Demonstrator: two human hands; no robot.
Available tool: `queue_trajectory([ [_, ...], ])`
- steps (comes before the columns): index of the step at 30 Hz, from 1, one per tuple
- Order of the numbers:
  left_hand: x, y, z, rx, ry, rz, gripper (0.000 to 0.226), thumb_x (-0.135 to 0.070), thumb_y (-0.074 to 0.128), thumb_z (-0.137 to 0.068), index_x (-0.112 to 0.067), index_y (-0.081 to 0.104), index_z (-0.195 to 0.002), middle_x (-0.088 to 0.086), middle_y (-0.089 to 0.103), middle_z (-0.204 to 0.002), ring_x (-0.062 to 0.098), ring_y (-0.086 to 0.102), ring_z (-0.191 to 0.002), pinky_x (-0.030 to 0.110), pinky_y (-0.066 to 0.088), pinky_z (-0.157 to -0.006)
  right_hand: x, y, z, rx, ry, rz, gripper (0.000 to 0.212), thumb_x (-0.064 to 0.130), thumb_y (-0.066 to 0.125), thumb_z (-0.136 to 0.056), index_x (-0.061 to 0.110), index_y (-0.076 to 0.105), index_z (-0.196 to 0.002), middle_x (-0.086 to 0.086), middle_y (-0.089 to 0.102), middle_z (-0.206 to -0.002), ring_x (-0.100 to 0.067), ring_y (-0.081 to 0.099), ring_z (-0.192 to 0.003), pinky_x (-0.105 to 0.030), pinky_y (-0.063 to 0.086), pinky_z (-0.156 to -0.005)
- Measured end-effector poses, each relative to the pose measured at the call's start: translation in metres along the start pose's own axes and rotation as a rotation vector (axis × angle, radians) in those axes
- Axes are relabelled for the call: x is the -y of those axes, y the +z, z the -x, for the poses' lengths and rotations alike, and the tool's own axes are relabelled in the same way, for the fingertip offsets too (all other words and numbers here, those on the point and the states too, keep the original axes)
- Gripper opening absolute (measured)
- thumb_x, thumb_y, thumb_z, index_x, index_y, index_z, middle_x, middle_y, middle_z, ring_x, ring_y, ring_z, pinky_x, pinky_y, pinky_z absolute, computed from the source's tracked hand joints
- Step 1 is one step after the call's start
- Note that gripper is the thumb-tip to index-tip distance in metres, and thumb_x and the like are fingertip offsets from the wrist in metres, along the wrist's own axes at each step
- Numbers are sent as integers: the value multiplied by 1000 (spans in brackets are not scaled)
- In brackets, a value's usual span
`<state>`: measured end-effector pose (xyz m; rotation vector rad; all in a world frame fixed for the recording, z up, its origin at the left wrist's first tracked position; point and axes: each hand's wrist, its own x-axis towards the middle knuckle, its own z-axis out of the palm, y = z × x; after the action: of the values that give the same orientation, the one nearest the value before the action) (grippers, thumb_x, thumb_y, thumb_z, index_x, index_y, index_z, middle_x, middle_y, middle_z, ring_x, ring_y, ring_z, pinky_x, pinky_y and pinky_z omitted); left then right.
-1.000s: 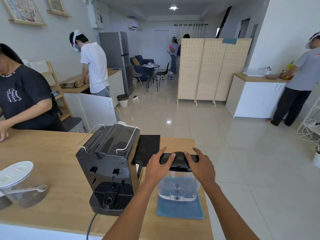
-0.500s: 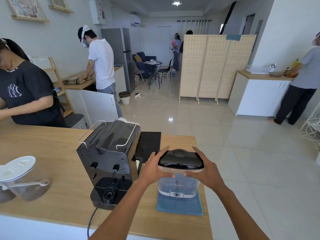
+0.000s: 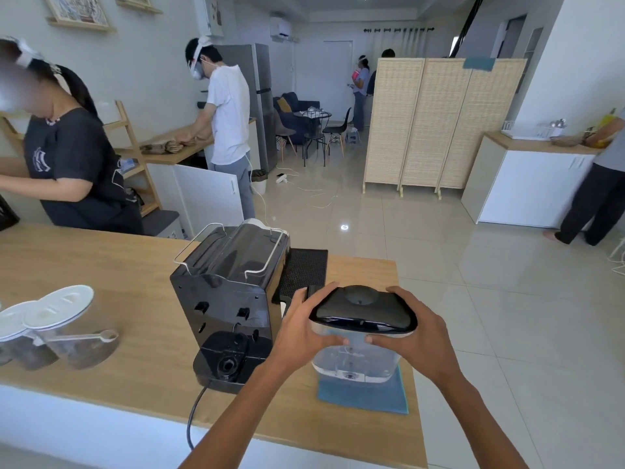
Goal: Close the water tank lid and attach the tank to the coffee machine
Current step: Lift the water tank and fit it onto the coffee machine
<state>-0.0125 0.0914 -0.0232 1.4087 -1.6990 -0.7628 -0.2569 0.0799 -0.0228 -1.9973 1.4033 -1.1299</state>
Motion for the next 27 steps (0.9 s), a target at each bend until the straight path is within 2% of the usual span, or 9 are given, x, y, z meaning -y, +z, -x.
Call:
queue_trajectory([
  [4, -13, -33, 24, -57, 24, -22, 102, -41, 96, -60, -67, 39, -140, 1, 41, -153, 24, 27, -151, 46, 33, -119, 36, 4, 6, 0, -39, -18, 95, 65, 90, -48, 46, 53, -133, 18, 67, -117, -2, 62, -108, -33, 55, -95],
  [7, -12, -58, 39, -101, 20, -34, 104, -43, 96, -58, -65, 39, -142, 2, 46, -152, 24, 33, -148, 53, 35, -118, 62, 15, 7, 21, -45, -49, 98, 68, 89, -47, 48, 52, -136, 19, 66, -119, -2, 62, -110, -31, 54, -97],
  [9, -11, -75, 49, -131, 24, -33, 103, -41, 96, -59, -60, 41, -144, -2, 49, -150, 16, 33, -147, 51, 35, -118, 77, 25, 7, 32, -48, -72, 102, 69, 88, -48, 47, 50, -140, 19, 65, -122, 0, 60, -112, -28, 53, -98],
  [12, -8, -99, 63, -163, 27, -46, 102, -37, 96, -61, -57, 41, -145, -7, 47, -152, -2, 25, -146, 30, 28, -115, 98, 44, 7, 42, -55, -93, 105, 62, 91, -48, 45, 49, -143, 22, 63, -125, 6, 58, -114, -20, 50, -97],
  [14, -2, -118, 71, -173, 26, -60, 101, -36, 95, -63, -59, 40, -145, -11, 45, -155, -13, 20, -143, 28, 26, -115, 114, 60, 7, 41, -57, -116, 105, 59, 92, -48, 47, 48, -143, 24, 62, -125, 7, 57, -115, -17, 47, -96],
  [16, 9, -138, 75, -180, 28, -76, 102, -39, 95, -63, -59, 39, -146, -13, 45, -156, 2, 20, -151, 40, 28, -122, 128, 79, 8, 48, -58, -144, 106, 61, 91, -49, 48, 46, -144, 23, 62, -127, 5, 58, -118, -18, 47, -98],
  [18, 22, -158, 77, -177, 35, -84, 104, -43, 95, -61, -59, 38, -146, -7, 46, -154, 18, 31, -151, 48, 36, -119, 141, 98, 8, 45, -50, -162, 106, 68, 87, -49, 48, 45, -145, 23, 63, -127, 3, 58, -119, -22, 48, -99],
  [22, 47, -191, 77, -155, 69, -120, 104, -47, 93, -61, -59, 36, -147, -8, 42, -153, 10, 46, -138, 40, 47, -110, 159, 138, 4, 44, -29, -155, 106, 68, 86, -54, 46, 41, -148, 21, 61, -133, 1, 57, -124, -34, 50, -104],
  [27, 77, -218, 71, -147, 81, -122, 102, -51, 90, -65, -63, 31, -147, -11, 35, -159, 6, 39, -143, 39, 44, -113, 176, 179, -3, 0, -2, -114, 111, 75, 78, -56, 44, 33, -153, 19, 53, -144, 3, 49, -131, -26, 44, -108],
])
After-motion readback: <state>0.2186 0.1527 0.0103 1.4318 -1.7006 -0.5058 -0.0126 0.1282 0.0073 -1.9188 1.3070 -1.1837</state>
